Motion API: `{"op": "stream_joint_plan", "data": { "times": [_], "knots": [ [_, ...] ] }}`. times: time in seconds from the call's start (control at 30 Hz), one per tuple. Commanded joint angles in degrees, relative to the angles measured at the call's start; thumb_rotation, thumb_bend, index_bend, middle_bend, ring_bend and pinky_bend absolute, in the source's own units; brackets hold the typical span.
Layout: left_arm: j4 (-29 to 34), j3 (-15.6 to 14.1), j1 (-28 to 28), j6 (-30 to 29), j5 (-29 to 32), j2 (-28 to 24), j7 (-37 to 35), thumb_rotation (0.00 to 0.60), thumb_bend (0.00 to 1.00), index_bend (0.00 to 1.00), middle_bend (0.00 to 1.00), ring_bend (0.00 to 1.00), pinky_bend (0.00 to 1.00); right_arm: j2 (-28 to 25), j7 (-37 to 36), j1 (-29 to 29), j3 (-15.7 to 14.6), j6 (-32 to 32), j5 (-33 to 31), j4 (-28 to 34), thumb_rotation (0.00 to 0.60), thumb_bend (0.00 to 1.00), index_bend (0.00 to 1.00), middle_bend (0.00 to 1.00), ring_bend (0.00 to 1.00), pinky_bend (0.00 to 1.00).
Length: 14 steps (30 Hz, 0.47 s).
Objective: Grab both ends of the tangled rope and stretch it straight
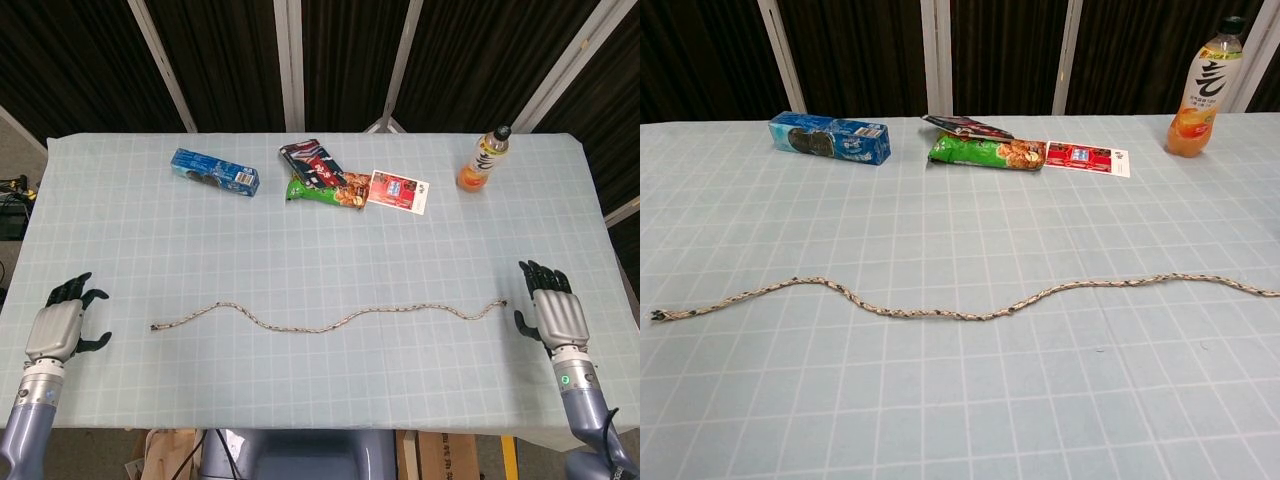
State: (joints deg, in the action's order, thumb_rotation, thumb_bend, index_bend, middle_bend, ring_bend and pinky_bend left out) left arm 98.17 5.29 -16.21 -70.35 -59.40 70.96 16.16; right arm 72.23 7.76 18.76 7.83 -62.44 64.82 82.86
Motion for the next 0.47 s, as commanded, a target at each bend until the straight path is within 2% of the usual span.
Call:
{"op": "stream_joint_plan", "data": {
  "times": [0.03, 0.17, 0.3, 0.37, 0.47],
  "knots": [
    [1.45, -0.48, 0.91, -2.19, -3.74, -1.41, -1.34, 0.600, 0.20, 0.13, 0.00, 0.00, 0.00, -1.68, -0.29, -0.84, 0.40, -1.72, 0.14, 2.99, 0.600, 0.48, 0.00, 0.00, 0.00, 0.00],
    [0.20, -2.20, 2.62, -7.45, -12.50, -1.70, -2.69, 0.600, 0.18, 0.05, 0.00, 0.00, 0.00, -4.14, -1.99, -2.65, 0.37, -5.57, 2.79, 7.61, 0.600, 0.42, 0.00, 0.00, 0.00, 0.00],
    [-6.09, -4.40, 4.07, -13.27, -21.84, -0.15, -2.24, 0.600, 0.17, 0.01, 0.00, 0.00, 0.00, -5.99, -3.73, -5.15, -0.97, -10.96, 8.33, 10.19, 0.600, 0.41, 0.00, 0.00, 0.00, 0.00],
    [-7.92, -4.85, 4.78, -15.54, -24.56, 0.55, -3.09, 0.600, 0.17, 0.00, 0.00, 0.00, 0.00, -6.24, -3.97, -6.51, -1.77, -13.94, 10.96, 10.34, 0.600, 0.41, 0.00, 0.00, 0.00, 0.00],
    [-7.47, -5.52, 6.08, -17.58, -26.44, 0.44, -5.35, 0.600, 0.17, 0.00, 0.00, 0.00, 0.00, -6.27, -3.87, -8.58, -3.04, -18.27, 14.51, 9.95, 0.600, 0.41, 0.00, 0.00, 0.00, 0.00]
  ]
}}
